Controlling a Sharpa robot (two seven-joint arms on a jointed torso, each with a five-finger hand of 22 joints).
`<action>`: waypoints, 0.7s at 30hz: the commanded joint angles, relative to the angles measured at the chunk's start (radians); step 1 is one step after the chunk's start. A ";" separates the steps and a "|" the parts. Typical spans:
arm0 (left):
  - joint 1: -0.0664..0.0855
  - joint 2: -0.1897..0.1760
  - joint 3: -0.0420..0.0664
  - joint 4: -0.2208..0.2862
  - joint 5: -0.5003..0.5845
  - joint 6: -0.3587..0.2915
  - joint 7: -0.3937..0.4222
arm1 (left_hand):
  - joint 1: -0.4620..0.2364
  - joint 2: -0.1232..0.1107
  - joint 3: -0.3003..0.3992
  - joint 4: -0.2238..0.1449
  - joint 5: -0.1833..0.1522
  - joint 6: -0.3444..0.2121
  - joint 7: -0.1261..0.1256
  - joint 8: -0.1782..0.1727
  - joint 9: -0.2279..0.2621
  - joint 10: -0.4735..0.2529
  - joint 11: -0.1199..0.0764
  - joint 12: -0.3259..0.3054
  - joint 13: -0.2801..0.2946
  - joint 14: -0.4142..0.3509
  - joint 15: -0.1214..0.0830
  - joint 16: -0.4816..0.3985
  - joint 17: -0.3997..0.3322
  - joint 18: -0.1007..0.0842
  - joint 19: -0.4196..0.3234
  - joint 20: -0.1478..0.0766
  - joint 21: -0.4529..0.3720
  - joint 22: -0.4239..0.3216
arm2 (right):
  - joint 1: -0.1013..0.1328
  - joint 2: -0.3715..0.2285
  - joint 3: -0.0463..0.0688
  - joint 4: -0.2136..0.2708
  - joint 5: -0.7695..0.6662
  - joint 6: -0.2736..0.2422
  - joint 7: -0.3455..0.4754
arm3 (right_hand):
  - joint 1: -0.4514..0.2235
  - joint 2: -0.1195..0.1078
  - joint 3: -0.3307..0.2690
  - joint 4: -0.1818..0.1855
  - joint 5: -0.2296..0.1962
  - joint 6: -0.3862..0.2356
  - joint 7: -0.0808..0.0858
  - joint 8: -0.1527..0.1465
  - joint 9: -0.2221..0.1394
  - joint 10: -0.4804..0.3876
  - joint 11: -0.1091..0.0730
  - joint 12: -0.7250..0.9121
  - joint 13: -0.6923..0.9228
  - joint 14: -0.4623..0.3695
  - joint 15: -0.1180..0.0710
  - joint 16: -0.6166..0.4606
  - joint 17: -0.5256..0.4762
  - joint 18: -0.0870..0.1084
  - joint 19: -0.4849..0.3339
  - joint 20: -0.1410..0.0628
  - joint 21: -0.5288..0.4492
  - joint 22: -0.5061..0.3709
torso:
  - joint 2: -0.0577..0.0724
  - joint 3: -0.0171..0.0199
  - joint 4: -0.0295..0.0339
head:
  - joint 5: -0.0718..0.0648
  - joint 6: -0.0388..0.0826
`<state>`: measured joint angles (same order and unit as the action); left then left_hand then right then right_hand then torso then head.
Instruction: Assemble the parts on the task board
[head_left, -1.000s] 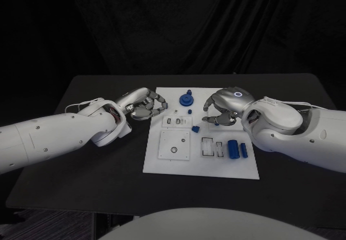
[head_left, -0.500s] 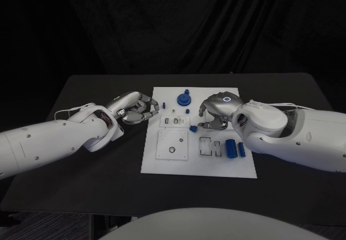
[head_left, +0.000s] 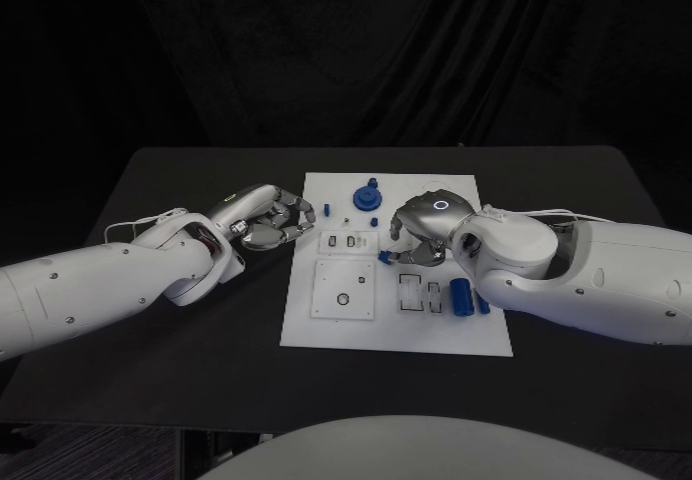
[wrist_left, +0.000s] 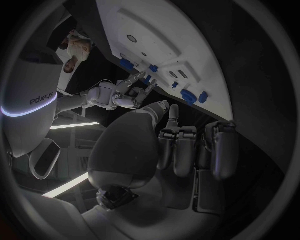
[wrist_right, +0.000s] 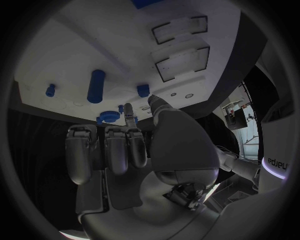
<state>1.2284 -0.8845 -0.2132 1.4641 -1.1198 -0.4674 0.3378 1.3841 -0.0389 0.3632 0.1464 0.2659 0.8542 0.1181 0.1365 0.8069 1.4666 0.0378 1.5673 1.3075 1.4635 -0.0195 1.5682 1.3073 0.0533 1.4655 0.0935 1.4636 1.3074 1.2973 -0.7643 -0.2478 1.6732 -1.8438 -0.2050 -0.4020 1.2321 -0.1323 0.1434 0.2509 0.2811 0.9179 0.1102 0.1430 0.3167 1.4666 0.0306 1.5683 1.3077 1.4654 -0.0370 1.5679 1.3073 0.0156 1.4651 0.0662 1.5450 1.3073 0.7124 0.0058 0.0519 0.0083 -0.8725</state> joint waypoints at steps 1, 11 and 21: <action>-0.002 -0.001 0.001 0.002 -0.004 -0.009 0.015 | 0.011 0.003 -0.004 0.005 0.003 0.007 -0.001 0.000 -0.001 0.104 0.001 0.003 0.263 0.107 0.004 0.003 0.263 -0.019 0.010 0.002 0.002 0.197 | -0.005 0.008 0.001 -0.006 -0.015 0.032 -0.028 | -0.008 -0.002 -0.004 0.003 0.004 -0.001 0.007 -0.005 0.002 0.104 0.008 0.003 0.263 0.105 0.009 0.003 0.263 -0.010 0.095 0.010 0.003 0.256 | 0.000 -0.0006 -0.0003 | 0.000 0.000; -0.003 0.000 0.001 0.003 -0.004 0.001 0.007 | 0.012 0.003 -0.005 0.006 0.004 0.011 -0.002 0.002 -0.004 0.104 0.000 0.003 0.263 0.107 0.003 0.003 0.263 -0.019 0.010 0.002 0.001 0.197 | -0.015 0.034 0.001 -0.027 -0.015 0.053 -0.035 | -0.017 -0.001 -0.007 0.008 0.004 0.007 0.008 -0.003 0.004 0.104 0.010 0.003 0.263 0.105 0.012 0.003 0.263 -0.009 0.094 0.013 0.000 0.255 | 0.000 -0.0005 -0.0007 | 0.001 0.000; -0.006 0.005 0.001 -0.002 -0.005 0.008 0.004 | 0.013 0.003 -0.007 0.009 0.004 0.016 -0.003 0.003 -0.008 0.104 0.000 0.003 0.263 0.107 0.003 0.003 0.263 -0.019 0.010 0.002 0.001 0.197 | -0.028 0.051 0.001 -0.039 -0.015 0.050 -0.030 | -0.017 -0.001 -0.007 0.008 0.004 0.009 0.008 -0.002 0.004 0.104 0.010 0.003 0.263 0.105 0.012 0.003 0.263 -0.008 0.092 0.013 -0.003 0.254 | 0.001 -0.0007 -0.0005 | -0.001 0.000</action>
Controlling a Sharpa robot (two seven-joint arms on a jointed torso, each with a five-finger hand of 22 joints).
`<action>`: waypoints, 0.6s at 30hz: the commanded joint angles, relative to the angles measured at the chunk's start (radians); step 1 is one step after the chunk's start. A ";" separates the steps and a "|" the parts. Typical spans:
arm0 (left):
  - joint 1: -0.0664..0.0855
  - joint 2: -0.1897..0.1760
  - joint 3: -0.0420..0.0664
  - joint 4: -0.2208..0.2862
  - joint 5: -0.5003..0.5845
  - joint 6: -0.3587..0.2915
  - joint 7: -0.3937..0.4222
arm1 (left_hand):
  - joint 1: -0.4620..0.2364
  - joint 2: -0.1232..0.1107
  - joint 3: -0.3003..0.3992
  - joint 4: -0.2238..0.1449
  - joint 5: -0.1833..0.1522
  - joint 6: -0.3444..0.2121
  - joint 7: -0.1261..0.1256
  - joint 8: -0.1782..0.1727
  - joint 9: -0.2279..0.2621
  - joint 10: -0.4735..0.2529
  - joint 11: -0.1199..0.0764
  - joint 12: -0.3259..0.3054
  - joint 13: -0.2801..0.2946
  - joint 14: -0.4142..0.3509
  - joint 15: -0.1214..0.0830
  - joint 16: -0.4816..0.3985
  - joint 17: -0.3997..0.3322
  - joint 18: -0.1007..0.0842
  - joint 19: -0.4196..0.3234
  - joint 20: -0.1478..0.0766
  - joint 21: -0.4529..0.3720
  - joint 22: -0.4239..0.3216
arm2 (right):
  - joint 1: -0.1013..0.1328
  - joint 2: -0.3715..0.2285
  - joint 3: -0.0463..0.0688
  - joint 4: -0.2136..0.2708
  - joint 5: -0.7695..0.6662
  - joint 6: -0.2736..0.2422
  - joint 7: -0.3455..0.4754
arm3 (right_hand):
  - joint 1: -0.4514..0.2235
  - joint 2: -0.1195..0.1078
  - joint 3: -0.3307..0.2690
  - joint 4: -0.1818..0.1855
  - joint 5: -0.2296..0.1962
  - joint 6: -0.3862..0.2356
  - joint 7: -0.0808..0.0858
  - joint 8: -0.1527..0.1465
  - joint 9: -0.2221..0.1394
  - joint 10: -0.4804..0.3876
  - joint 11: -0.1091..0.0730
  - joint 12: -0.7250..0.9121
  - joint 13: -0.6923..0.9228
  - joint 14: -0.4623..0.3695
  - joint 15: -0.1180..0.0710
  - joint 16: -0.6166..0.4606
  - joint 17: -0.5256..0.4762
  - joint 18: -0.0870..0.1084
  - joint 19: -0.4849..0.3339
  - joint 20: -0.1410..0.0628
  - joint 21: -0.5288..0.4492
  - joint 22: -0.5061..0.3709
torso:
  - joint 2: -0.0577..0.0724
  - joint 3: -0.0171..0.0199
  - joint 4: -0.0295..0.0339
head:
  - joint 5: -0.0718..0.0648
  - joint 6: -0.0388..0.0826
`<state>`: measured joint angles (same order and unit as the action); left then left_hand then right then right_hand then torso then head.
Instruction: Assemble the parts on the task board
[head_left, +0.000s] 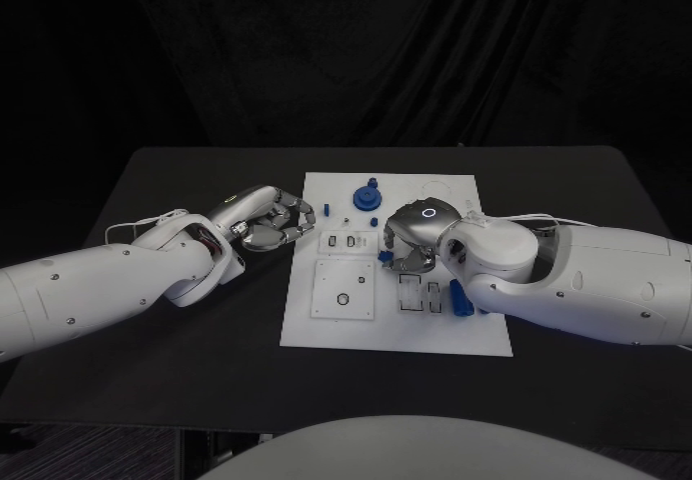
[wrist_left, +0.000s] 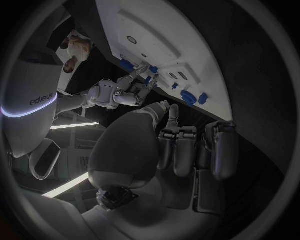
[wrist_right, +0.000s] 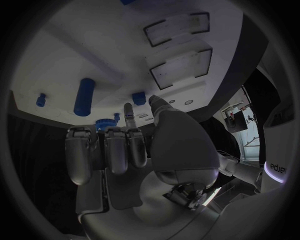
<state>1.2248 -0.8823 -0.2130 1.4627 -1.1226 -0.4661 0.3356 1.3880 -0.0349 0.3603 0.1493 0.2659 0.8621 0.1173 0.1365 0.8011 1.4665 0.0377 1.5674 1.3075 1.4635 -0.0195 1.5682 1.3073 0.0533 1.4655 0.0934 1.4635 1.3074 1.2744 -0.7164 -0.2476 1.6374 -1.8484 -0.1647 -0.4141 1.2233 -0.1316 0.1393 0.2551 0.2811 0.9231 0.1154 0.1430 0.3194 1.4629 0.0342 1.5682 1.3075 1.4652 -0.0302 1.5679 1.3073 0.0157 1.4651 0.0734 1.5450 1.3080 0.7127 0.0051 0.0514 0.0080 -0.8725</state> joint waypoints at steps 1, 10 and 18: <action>-0.002 0.003 0.001 -0.001 -0.002 0.008 0.005 | 0.009 0.000 -0.004 0.006 0.004 0.008 -0.002 0.003 -0.002 0.104 0.000 0.003 0.263 0.107 0.003 0.003 0.263 -0.019 0.010 0.002 0.001 0.197 | -0.006 0.004 0.001 -0.006 -0.011 0.009 -0.017 | -0.009 -0.002 -0.003 0.004 0.004 0.004 0.002 -0.002 0.001 0.108 0.006 0.003 0.263 0.106 0.005 0.003 0.263 -0.008 0.092 0.006 -0.003 0.253 | 0.001 0.0003 -0.0001 | 0.000 0.000; -0.007 0.007 0.001 -0.004 -0.002 0.016 0.002 | 0.009 0.000 -0.004 0.006 0.004 0.009 -0.002 0.004 -0.002 0.104 0.000 0.003 0.263 0.107 0.003 0.003 0.263 -0.019 0.010 0.002 0.001 0.197 | -0.014 0.013 0.001 -0.021 -0.011 0.009 -0.003 | 0.025 0.012 0.011 -0.034 0.004 0.035 -0.004 0.013 0.019 0.108 0.001 0.003 0.263 0.106 0.002 0.003 0.263 -0.007 0.089 0.007 -0.006 0.251 | 0.000 -0.0002 -0.0004 | 0.001 0.000; -0.010 0.010 0.001 -0.007 -0.002 0.021 0.002 | 0.010 0.000 -0.005 0.007 0.005 0.011 -0.003 0.004 -0.005 0.104 -0.001 0.003 0.263 0.107 0.003 0.003 0.263 -0.018 0.009 0.002 0.000 0.197 | -0.016 0.008 0.001 -0.023 -0.011 -0.036 0.015 | 0.106 0.049 0.055 -0.137 0.004 0.068 -0.015 0.032 0.052 0.108 -0.008 0.003 0.263 0.106 -0.006 0.003 0.263 -0.007 0.088 0.000 -0.006 0.251 | -0.001 -0.0006 -0.0005 | 0.007 0.000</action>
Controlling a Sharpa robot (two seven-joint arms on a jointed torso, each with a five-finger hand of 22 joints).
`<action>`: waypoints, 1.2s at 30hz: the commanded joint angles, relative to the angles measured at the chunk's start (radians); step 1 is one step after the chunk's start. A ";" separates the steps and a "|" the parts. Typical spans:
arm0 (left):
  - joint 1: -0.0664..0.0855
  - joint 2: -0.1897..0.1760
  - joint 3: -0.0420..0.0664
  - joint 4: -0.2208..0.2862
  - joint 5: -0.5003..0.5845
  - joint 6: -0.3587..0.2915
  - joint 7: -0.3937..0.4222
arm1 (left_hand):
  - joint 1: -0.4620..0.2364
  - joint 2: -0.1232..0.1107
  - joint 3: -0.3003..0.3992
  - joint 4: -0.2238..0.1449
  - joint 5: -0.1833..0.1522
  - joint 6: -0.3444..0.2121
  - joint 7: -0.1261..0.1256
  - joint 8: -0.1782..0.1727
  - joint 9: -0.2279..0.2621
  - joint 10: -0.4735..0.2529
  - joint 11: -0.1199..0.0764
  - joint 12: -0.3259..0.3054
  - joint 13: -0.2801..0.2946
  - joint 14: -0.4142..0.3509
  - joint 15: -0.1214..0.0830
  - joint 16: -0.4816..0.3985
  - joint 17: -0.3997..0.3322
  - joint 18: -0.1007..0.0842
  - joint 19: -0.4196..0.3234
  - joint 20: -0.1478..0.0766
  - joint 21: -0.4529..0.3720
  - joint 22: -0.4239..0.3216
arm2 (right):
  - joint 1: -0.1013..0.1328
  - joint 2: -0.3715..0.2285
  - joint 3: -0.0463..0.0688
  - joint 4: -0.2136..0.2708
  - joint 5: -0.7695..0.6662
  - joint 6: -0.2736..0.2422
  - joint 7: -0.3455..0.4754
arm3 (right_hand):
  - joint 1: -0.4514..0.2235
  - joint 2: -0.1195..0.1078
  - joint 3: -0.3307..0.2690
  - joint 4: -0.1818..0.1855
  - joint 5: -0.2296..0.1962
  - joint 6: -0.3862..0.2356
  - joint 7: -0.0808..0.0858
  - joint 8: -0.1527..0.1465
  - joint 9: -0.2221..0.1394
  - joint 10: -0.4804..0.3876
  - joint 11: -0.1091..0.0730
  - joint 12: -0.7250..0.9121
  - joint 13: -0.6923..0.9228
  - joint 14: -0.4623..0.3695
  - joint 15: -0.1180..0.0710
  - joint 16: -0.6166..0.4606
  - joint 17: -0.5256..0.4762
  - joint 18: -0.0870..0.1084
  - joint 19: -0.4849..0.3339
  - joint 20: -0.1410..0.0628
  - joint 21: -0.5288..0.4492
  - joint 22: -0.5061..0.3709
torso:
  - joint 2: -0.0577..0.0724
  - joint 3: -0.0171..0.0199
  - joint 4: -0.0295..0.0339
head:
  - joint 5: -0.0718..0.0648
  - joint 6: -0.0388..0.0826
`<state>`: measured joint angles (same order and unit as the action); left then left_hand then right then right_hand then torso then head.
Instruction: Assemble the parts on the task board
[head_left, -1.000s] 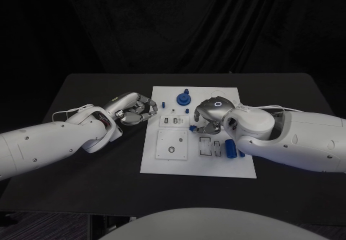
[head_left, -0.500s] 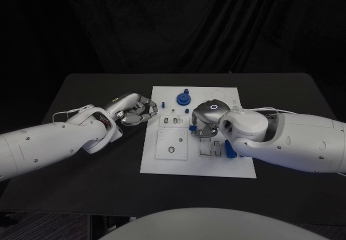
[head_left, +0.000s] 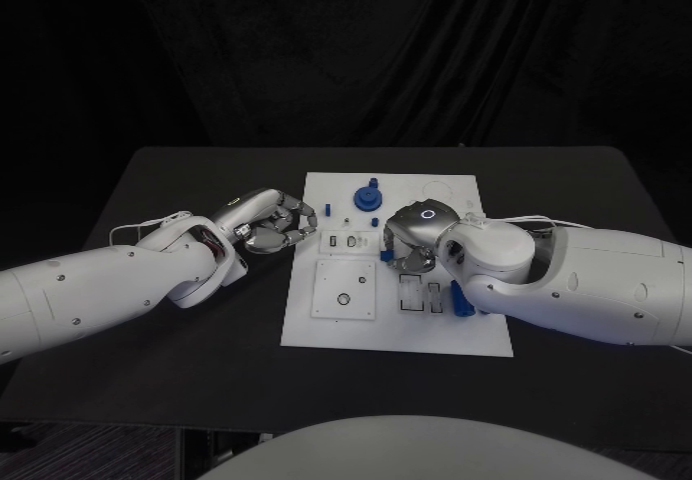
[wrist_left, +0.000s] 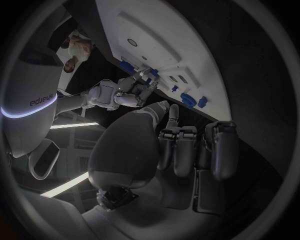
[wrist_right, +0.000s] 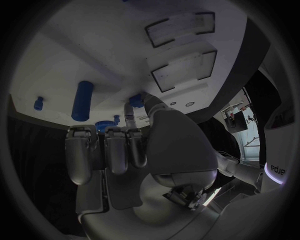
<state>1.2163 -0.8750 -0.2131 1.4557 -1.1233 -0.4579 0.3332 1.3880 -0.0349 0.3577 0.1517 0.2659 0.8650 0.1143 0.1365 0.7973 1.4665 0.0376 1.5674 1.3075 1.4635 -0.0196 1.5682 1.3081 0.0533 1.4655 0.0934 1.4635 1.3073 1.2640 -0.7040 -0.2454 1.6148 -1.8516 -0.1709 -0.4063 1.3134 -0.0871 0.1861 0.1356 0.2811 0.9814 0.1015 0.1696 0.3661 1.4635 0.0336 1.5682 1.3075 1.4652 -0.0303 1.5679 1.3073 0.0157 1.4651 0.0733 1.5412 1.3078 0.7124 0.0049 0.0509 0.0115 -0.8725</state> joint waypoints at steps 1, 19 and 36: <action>-0.002 0.003 0.001 0.000 -0.001 0.013 0.004 | 0.010 0.001 -0.002 0.004 0.006 0.009 0.000 0.004 -0.002 0.104 -0.001 0.003 0.263 0.107 0.003 0.003 0.263 -0.018 0.009 0.002 0.000 0.197 | -0.005 -0.006 -0.002 0.000 -0.007 -0.040 0.010 | 0.018 0.006 0.010 -0.022 0.004 0.011 -0.002 0.006 0.006 0.107 -0.008 0.003 0.263 0.106 -0.006 0.003 0.263 -0.007 0.088 0.000 -0.002 0.251 | 0.000 -0.0003 0.0000 | 0.005 0.000; -0.005 0.011 0.001 -0.001 -0.001 0.024 0.008 | 0.018 0.002 -0.002 0.004 0.016 0.013 -0.001 0.005 -0.011 0.104 -0.002 0.003 0.263 0.107 0.001 0.003 0.263 -0.018 0.008 0.000 -0.002 0.197 | 0.044 -0.081 -0.002 0.068 -0.098 -0.277 0.130 | 0.043 0.027 0.052 -0.106 0.003 0.073 -0.024 0.035 0.044 0.107 -0.027 0.003 0.263 0.106 -0.022 0.003 0.263 -0.011 0.097 -0.013 0.014 0.257 | -0.001 0.0000 -0.0006 | 0.015 0.000; -0.005 0.061 0.001 -0.014 0.024 0.105 0.092 | -0.117 -0.004 -0.115 0.140 -0.093 -0.011 0.018 -0.063 -0.128 0.104 0.015 0.003 0.263 0.107 0.017 0.003 0.263 -0.021 0.013 0.013 0.001 0.204 | 0.062 -0.076 -0.002 0.041 -0.336 -0.398 0.300 | 0.024 0.018 0.056 -0.108 0.004 0.061 -0.040 0.022 0.048 0.107 -0.041 0.003 0.263 0.106 -0.039 0.003 0.263 -0.013 0.101 -0.025 0.022 0.260 | 0.000 -0.0009 -0.0006 | 0.035 0.000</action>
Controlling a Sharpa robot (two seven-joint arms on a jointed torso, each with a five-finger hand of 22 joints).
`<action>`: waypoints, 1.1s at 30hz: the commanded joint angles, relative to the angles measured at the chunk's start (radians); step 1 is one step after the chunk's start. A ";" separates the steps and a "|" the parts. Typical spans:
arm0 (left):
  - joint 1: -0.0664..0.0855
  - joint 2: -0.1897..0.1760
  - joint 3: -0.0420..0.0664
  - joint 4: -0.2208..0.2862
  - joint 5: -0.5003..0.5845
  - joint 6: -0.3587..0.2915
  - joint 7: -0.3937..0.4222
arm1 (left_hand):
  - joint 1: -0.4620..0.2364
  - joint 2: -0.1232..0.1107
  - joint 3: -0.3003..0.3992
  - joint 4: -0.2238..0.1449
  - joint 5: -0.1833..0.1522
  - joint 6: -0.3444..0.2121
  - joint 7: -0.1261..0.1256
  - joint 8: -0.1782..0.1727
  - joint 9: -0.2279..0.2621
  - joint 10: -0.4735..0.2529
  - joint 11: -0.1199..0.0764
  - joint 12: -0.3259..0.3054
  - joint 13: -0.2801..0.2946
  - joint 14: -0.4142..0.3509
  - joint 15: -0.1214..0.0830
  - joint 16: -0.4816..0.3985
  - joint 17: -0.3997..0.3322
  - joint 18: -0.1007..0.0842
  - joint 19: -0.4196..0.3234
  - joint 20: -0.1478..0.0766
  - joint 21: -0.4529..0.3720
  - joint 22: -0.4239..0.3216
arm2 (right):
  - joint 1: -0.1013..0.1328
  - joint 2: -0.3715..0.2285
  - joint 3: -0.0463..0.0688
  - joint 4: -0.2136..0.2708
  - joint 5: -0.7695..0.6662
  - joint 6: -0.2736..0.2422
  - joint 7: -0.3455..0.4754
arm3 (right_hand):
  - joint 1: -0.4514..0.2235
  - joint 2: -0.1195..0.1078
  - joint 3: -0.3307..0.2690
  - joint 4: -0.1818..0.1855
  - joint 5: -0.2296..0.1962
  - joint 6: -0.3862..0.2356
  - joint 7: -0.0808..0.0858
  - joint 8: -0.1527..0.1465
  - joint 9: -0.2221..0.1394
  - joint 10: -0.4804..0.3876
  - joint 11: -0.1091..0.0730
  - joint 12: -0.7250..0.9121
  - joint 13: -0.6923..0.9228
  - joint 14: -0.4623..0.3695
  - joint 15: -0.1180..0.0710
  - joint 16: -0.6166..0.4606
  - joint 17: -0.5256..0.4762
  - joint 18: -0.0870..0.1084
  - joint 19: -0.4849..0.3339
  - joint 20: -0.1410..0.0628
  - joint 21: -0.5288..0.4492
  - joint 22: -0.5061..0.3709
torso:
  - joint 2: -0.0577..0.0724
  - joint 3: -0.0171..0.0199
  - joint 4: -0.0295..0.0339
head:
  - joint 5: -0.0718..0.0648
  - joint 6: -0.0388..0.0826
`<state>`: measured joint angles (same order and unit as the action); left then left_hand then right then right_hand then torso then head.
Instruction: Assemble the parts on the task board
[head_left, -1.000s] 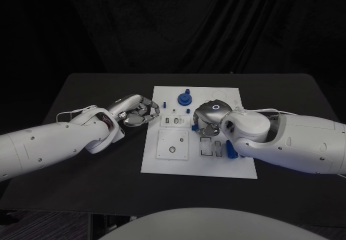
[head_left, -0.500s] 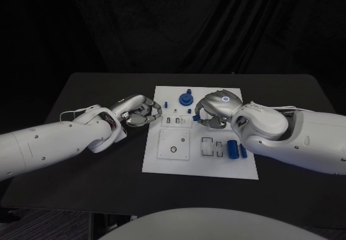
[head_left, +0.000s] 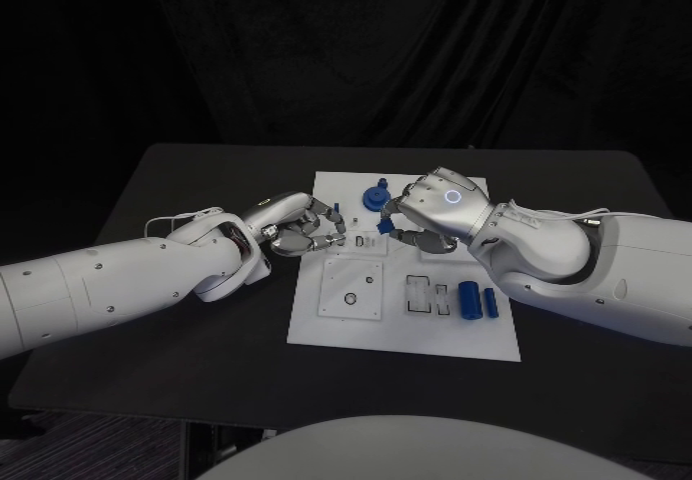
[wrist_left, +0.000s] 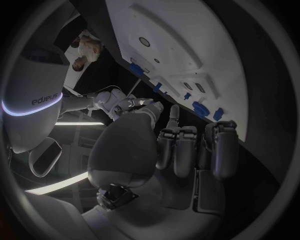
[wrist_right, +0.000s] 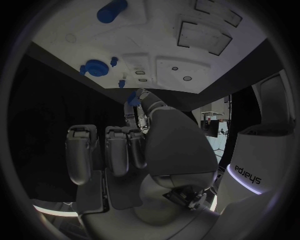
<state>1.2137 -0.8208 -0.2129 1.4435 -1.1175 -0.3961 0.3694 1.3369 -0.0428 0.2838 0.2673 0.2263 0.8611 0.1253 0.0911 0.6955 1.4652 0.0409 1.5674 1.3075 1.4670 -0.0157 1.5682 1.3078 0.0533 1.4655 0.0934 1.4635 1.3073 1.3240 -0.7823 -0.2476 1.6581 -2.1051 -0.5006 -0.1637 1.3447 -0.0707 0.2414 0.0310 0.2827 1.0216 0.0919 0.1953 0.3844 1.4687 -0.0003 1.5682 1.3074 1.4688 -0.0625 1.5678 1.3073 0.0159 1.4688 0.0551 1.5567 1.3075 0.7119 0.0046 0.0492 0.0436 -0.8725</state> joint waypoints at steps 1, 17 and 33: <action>-0.002 0.011 0.001 -0.003 0.019 0.045 0.059 | -0.094 0.010 -0.061 0.025 -0.082 -0.006 0.007 -0.023 -0.040 0.106 0.014 0.003 0.263 0.104 0.013 0.003 0.263 -0.020 0.013 0.014 0.000 0.204 | 0.002 0.003 0.001 -0.003 -0.085 -0.071 0.062 | -0.008 0.002 0.001 -0.004 0.002 0.021 -0.031 -0.004 0.030 0.102 -0.007 0.003 0.263 0.102 -0.007 0.003 0.263 -0.014 0.098 -0.007 0.007 0.261 | 0.000 -0.0007 0.0018 | 0.003 0.000; -0.002 0.074 0.001 -0.025 0.023 0.040 0.034 | -0.140 0.031 -0.160 0.023 -0.145 -0.011 0.010 -0.027 -0.122 0.106 0.016 0.003 0.263 0.104 0.016 0.003 0.263 -0.019 0.011 0.017 -0.006 0.205 | 0.002 0.026 0.001 -0.012 -0.096 -0.072 0.082 | -0.007 0.002 0.004 -0.006 0.002 0.021 -0.034 -0.004 0.031 0.102 -0.010 0.003 0.263 0.102 -0.009 0.003 0.263 -0.014 0.098 -0.009 0.008 0.261 | 0.002 -0.0006 0.0015 | 0.011 0.000; -0.003 0.096 0.001 -0.032 0.023 0.040 0.043 | -0.077 0.057 -0.192 0.017 -0.011 0.018 0.006 -0.013 -0.169 0.106 0.013 0.003 0.263 0.104 0.015 0.003 0.263 -0.017 0.008 0.017 -0.013 0.206 | 0.001 0.029 0.000 -0.015 -0.097 -0.062 0.090 | -0.007 0.001 0.008 -0.009 0.002 0.015 -0.035 -0.010 0.032 0.102 -0.016 0.003 0.263 0.102 -0.015 0.003 0.263 -0.014 0.098 -0.014 0.008 0.261 | 0.002 0.0008 -0.0013 | 0.014 0.000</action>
<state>1.2134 -0.7275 -0.2128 1.4102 -1.1027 -0.3571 0.3948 1.2540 0.0149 0.0969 0.2827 0.2085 0.8748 0.1313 0.0748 0.5271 1.4664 0.0483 1.5674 1.3075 1.4652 -0.0070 1.5682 1.3076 0.0534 1.4637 0.1058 1.4541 1.3073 1.3244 -0.7530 -0.2477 1.6429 -2.1892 -0.5515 -0.0776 1.3392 -0.0742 0.2483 0.0216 0.2809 1.0142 0.0809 0.1870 0.3857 1.4666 -0.0129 1.5682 1.3073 1.4669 -0.0721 1.5679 1.3073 0.0158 1.4669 0.0459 1.5614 1.3073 0.7134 0.0043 0.0503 0.0560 -0.8725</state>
